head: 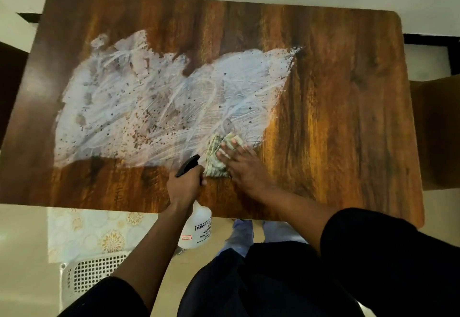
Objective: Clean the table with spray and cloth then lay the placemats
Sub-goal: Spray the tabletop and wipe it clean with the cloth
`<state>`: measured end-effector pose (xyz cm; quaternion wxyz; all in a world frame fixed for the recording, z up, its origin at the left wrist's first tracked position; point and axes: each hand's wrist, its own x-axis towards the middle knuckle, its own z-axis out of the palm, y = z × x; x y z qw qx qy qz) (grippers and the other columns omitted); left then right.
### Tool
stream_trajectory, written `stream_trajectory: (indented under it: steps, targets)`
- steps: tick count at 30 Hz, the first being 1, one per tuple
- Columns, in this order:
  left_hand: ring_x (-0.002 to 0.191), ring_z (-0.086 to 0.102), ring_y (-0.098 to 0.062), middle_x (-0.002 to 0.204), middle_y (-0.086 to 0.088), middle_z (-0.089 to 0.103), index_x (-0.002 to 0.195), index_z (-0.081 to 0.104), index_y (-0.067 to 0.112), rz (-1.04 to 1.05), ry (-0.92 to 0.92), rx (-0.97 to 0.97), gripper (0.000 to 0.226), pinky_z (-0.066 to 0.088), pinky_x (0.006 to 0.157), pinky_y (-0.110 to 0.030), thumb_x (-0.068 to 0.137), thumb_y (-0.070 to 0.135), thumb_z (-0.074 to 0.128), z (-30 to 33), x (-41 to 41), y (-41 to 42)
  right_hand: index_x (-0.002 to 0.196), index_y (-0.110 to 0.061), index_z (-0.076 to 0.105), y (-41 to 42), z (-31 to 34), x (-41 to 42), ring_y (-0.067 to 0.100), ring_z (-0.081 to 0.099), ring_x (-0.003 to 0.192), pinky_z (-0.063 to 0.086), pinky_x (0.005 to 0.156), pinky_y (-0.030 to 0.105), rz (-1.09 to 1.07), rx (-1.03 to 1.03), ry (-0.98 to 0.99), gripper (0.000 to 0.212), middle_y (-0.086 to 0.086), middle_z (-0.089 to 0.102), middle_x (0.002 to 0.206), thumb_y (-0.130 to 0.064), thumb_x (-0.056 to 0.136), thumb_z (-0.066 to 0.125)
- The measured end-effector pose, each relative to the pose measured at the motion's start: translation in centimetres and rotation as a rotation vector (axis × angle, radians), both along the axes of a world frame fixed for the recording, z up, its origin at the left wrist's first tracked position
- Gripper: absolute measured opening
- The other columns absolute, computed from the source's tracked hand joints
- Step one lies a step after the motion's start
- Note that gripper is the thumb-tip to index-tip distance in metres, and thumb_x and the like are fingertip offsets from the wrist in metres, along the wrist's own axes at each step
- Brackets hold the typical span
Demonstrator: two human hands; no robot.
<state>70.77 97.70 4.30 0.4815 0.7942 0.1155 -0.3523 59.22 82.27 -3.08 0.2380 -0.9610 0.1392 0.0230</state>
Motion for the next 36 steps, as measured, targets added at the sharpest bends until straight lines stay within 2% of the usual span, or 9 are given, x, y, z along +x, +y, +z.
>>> stream_trajectory:
  steps: [3, 5, 12, 18, 22, 26, 29, 32, 36]
  targets:
    - [0.058, 0.061, -0.018, 0.069, -0.008, 0.073, 0.097, 0.074, 0.034, 0.038, 0.004, 0.001, 0.016, 0.042, 0.047, -0.029, 0.093, 0.019, 0.071, -0.1, 0.5, 0.6, 0.157, -0.023, 0.043, 1.7, 0.6, 1.7, 0.03, 0.017, 0.158, 0.019, 0.125, 0.055, -0.186, -0.004, 0.024, 0.054, 0.001, 0.027, 0.169, -0.022, 0.104, 0.052]
    - [0.055, 0.061, -0.014, 0.075, -0.009, 0.075, 0.117, 0.07, 0.026, 0.086, 0.026, 0.009, 0.027, 0.041, 0.042, -0.026, 0.091, 0.023, 0.072, -0.2, 1.0, 1.0, 0.158, -0.024, 0.039, 3.3, 0.4, 1.8, 0.032, 0.013, 0.158, 0.015, 0.126, 0.055, -0.179, 0.007, 0.015, 0.055, 0.002, 0.023, 0.17, -0.023, 0.104, 0.051]
    - [0.057, 0.064, -0.016, 0.078, -0.011, 0.077, 0.111, 0.077, 0.001, 0.165, 0.035, 0.044, 0.035, 0.042, 0.042, -0.026, 0.086, 0.025, 0.076, -0.5, 2.4, 2.4, 0.155, -0.032, 0.042, 4.8, -0.5, 3.3, 0.027, 0.012, 0.159, 0.013, 0.126, 0.05, 0.34, 0.048, -0.041, 0.05, -0.003, 0.024, 0.17, -0.028, 0.106, 0.051]
    - [0.046, 0.05, -0.014, 0.064, -0.007, 0.071, 0.09, 0.079, 0.007, 0.165, 0.027, 0.064, 0.016, 0.037, 0.044, -0.026, 0.092, 0.021, 0.071, 0.5, 3.4, 2.7, 0.161, -0.033, 0.029, 2.0, 1.6, 8.9, 0.022, 0.0, 0.16, 0.006, 0.129, 0.048, 0.019, 0.056, 0.077, 0.056, -0.007, 0.011, 0.172, -0.027, 0.108, 0.046]
    - [0.038, 0.047, -0.009, 0.067, -0.01, 0.073, 0.102, 0.077, -0.005, 0.181, 0.021, 0.075, 0.031, 0.037, 0.039, -0.023, 0.09, 0.023, 0.072, 0.3, 4.0, 2.8, 0.161, -0.033, 0.029, 3.5, 1.9, 10.1, 0.024, -0.001, 0.16, 0.007, 0.129, 0.051, -0.086, 0.032, 0.09, 0.055, -0.006, 0.01, 0.172, -0.025, 0.108, 0.045]
    - [0.045, 0.058, -0.01, 0.075, -0.011, 0.075, 0.128, 0.066, -0.003, 0.174, 0.034, 0.02, 0.051, 0.042, 0.041, -0.023, 0.085, 0.024, 0.075, -0.2, 4.2, 2.5, 0.154, -0.032, 0.044, 5.3, 1.3, 7.2, 0.029, 0.008, 0.159, 0.006, 0.128, 0.055, 0.176, 0.039, 0.003, 0.052, -0.003, 0.02, 0.17, -0.025, 0.103, 0.056]
    - [0.055, 0.065, -0.013, 0.081, -0.011, 0.077, 0.121, 0.072, -0.004, 0.143, 0.041, -0.003, 0.052, 0.045, 0.044, -0.025, 0.08, 0.029, 0.077, 0.0, 4.0, 1.7, 0.153, -0.03, 0.046, 3.9, 0.7, 5.2, 0.028, 0.013, 0.159, 0.014, 0.127, 0.052, 0.357, 0.042, -0.028, 0.048, -0.002, 0.026, 0.169, -0.027, 0.105, 0.053]
    - [0.048, 0.06, -0.011, 0.071, -0.01, 0.073, 0.097, 0.078, -0.001, 0.091, 0.054, 0.005, 0.02, 0.042, 0.045, -0.025, 0.09, 0.018, 0.074, 0.1, 3.7, 0.5, 0.158, -0.033, 0.036, 0.7, 0.5, 5.0, 0.024, 0.011, 0.159, 0.012, 0.128, 0.051, 0.211, 0.021, 0.015, 0.055, -0.006, 0.02, 0.17, -0.03, 0.105, 0.051]
    - [0.045, 0.057, -0.008, 0.065, -0.007, 0.07, 0.08, 0.075, 0.003, 0.03, 0.058, 0.008, 0.018, 0.042, 0.044, -0.024, 0.094, 0.014, 0.073, 0.2, 3.1, -1.0, 0.161, -0.035, 0.021, -5.0, 1.3, 4.7, 0.022, -0.002, 0.159, 0.011, 0.129, 0.05, -0.205, 0.023, 0.114, 0.055, -0.008, 0.004, 0.171, -0.03, 0.11, 0.039]
